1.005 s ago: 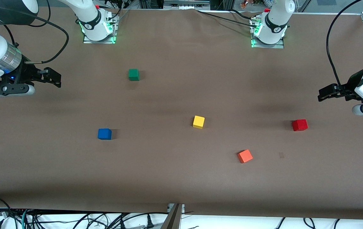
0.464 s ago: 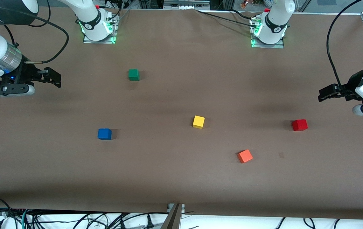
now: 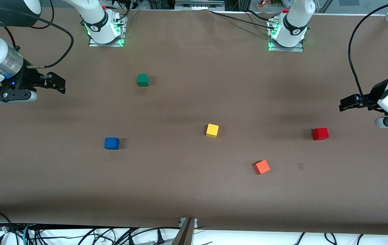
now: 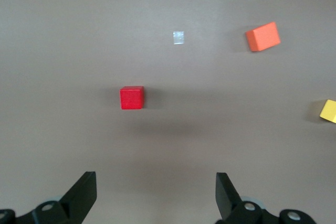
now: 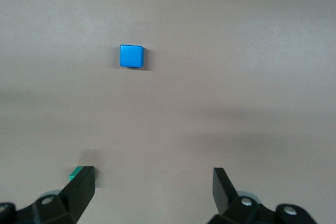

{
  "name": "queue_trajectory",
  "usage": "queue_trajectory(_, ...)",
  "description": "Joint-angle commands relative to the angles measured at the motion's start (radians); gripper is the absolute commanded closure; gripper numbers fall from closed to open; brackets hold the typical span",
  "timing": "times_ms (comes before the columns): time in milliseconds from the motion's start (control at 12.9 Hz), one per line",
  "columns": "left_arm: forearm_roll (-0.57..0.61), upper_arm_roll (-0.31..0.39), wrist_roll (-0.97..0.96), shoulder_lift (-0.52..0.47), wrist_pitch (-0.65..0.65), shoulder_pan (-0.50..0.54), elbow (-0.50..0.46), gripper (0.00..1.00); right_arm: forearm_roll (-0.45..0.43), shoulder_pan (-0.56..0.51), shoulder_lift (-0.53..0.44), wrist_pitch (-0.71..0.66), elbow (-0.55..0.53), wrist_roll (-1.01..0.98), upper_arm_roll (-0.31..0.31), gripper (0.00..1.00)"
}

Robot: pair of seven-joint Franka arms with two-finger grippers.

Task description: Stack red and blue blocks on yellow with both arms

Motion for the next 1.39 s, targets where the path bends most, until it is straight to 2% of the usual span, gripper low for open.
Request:
queue_trajectory(0,-0.025,-0.003,0.009,0.082,0.000,0.052,0.029,0.00,-0.001,-0.004,0.000,-0.008,0.006,0.006,0.001,0.00)
queue_trajectory(155,-0.022,-0.003,0.010,0.166,0.019,0.050,0.032,0.00,-0.001,-0.004,-0.001,-0.010,0.004,0.005,0.001,0.00)
queue_trajectory(309,-0.010,-0.003,0.012,0.228,0.153,0.050,0.015,0.00,-0.001,-0.004,0.000,-0.010,0.004,0.005,0.001,0.00)
queue_trajectory(541,-0.009,-0.003,0.013,0.318,0.239,0.064,-0.007,0.00,-0.001,-0.004,0.000,-0.010,0.004,0.005,0.001,0.00)
queue_trajectory(1005,-0.002,0.001,0.165,0.336,0.589,0.127,-0.253,0.00,-0.001,-0.004,0.000,-0.004,0.009,0.005,0.001,0.00)
queue_trajectory(1314,-0.002,0.001,0.181,0.329,0.637,0.139,-0.353,0.00,-0.015,0.008,0.006,-0.004,0.015,0.012,0.010,0.00)
